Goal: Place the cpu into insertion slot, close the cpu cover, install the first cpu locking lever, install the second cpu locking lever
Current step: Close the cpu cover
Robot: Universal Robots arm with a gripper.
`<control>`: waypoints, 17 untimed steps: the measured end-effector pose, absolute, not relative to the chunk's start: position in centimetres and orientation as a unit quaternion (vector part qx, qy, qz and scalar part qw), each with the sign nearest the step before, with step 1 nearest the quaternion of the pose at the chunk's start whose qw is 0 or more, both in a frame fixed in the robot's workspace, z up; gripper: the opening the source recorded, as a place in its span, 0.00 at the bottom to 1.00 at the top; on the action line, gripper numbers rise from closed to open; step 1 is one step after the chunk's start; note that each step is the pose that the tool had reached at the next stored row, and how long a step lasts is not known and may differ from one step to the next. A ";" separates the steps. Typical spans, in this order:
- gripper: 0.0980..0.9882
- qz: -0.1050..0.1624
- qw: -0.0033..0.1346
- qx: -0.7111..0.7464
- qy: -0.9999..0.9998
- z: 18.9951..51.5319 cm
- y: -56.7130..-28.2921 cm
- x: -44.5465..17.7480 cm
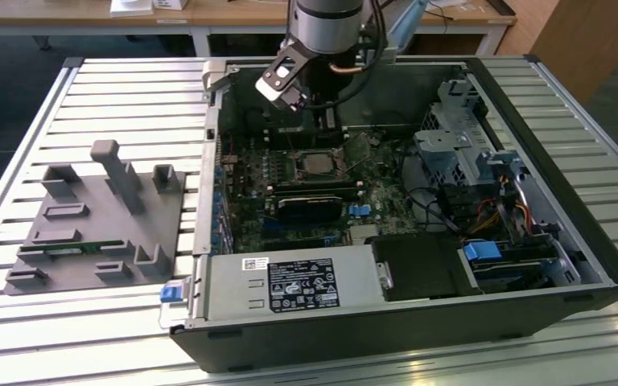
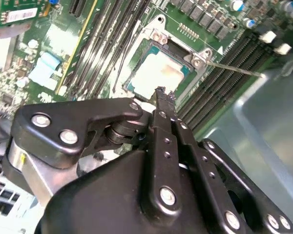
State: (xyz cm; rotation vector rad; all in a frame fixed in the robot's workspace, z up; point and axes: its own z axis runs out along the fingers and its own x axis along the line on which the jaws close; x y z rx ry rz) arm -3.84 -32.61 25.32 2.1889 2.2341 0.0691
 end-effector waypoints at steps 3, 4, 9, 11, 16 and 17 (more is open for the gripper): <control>0.01 0.022 0.006 0.700 0.714 25.7 -32.6 -3.8; 0.01 0.022 0.007 0.700 0.714 25.7 -32.7 -3.8; 0.01 0.022 0.007 0.700 0.714 25.7 -33.6 -3.9; 0.01 0.022 0.007 0.700 0.714 25.7 -33.8 -3.8; 0.01 0.020 0.004 0.700 0.714 25.7 -33.8 -2.3; 0.01 0.020 0.004 0.700 0.714 25.7 -33.8 -2.0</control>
